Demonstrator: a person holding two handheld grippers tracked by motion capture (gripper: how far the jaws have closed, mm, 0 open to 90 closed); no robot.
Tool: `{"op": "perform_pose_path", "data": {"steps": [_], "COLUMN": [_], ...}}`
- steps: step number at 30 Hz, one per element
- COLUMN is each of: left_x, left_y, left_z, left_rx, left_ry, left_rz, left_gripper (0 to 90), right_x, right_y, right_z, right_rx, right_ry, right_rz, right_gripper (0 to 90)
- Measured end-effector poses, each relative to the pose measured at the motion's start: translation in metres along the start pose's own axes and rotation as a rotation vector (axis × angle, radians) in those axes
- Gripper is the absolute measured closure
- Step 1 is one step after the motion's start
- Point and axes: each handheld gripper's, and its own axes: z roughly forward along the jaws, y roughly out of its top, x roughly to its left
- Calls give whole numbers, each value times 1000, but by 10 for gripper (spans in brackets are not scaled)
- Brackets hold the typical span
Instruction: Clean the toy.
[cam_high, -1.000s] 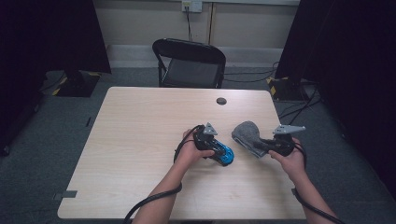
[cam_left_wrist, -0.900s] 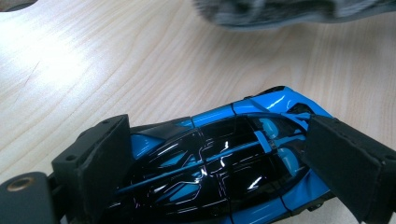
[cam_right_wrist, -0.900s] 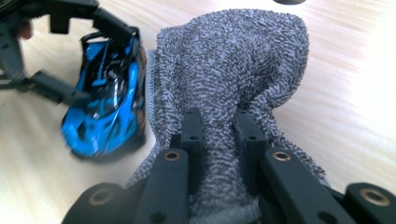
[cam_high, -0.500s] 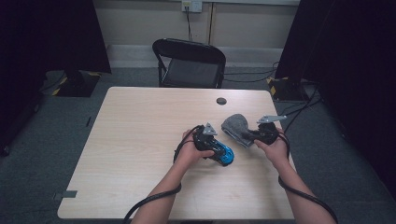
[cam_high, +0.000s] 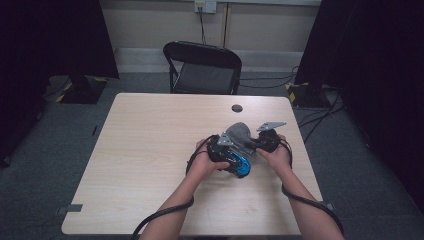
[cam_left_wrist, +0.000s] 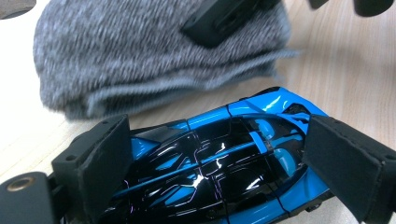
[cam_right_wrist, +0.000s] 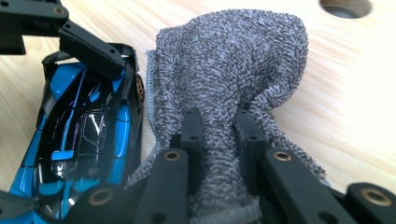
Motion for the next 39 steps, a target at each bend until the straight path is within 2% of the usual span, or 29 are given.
{"op": "perform_pose_path", "data": {"steps": [6, 9, 13, 25, 31, 39], "left_x": [0, 0, -1, -1, -1, 0], "left_y": [0, 0, -1, -2, -1, 0], "left_z": [0, 0, 0, 0, 0, 0], "left_rx": [-2, -4, -9, -16, -9, -5], "left_ry": [0, 1, 4, 7, 5, 4], "left_rz": [0, 0, -2, -6, -5, -3], "left_gripper": [78, 79, 78, 79, 79, 79], "right_x": [6, 9, 13, 11, 12, 11], "right_y": [5, 5, 4, 2, 2, 1], "right_z": [12, 18, 28, 29, 29, 27], "right_rx": [15, 12, 36, 36, 43, 49], "right_ry": [27, 37, 44, 56, 52, 77], "right_rz": [-45, -34, -49, -54, -69, -98], "right_gripper": [769, 768, 768, 769, 769, 768]}}
